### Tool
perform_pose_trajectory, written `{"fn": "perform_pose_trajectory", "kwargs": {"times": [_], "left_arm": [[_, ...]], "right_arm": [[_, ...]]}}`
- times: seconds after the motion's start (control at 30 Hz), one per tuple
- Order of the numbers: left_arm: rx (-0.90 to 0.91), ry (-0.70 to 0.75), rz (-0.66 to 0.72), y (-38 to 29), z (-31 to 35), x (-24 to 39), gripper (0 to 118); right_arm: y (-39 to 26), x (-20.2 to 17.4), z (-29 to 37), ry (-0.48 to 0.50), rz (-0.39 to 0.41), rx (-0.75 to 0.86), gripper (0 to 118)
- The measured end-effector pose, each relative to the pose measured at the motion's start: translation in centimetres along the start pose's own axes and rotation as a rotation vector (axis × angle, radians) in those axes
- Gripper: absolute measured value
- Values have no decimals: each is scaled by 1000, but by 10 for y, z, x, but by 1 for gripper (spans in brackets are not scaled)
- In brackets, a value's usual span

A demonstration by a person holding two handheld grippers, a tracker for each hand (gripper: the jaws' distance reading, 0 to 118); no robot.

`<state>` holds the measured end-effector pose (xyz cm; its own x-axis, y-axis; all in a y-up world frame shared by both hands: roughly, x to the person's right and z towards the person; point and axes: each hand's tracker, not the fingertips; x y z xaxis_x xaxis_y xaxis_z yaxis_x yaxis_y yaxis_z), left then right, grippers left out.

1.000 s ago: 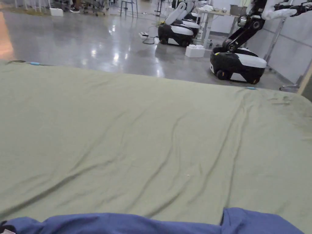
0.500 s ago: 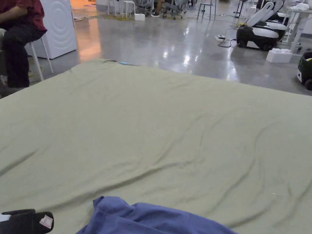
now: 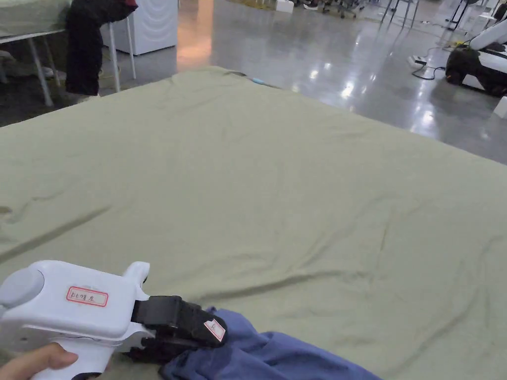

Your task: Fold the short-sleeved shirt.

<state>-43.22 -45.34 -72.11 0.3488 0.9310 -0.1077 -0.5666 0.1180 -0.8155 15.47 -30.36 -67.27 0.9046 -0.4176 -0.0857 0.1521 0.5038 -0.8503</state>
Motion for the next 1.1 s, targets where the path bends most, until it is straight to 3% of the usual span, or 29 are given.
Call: {"fn": "perform_pose_trajectory", "kwargs": {"times": [0.07,0.23,0.3,0.53,0.7,0.83,0.97,1.1], "left_arm": [[-47,-44,26,-1,-18,-6,55],[-41,-16,-101,-2,-53,3,51],[-64,83,-66,-2,-68,5,12],[-7,-58,59,-18,-40,7,11],[22,-30,61,-27,3,11,11],[136,-112,84,-29,39,20,11],[309,66,21,-11,91,26,11],[391,426,-86,6,122,59,11]], "right_arm": [[3,-9,-5,-5,24,-10,2],[10,-24,-18,41,52,-52,2],[10,-25,-18,45,62,-58,2],[9,-13,-3,-5,28,-27,2],[8,-6,9,-16,-3,6,2],[8,-6,9,-29,-6,16,2],[6,-4,9,-12,-6,12,2],[4,1,8,-3,-3,13,2]]}}
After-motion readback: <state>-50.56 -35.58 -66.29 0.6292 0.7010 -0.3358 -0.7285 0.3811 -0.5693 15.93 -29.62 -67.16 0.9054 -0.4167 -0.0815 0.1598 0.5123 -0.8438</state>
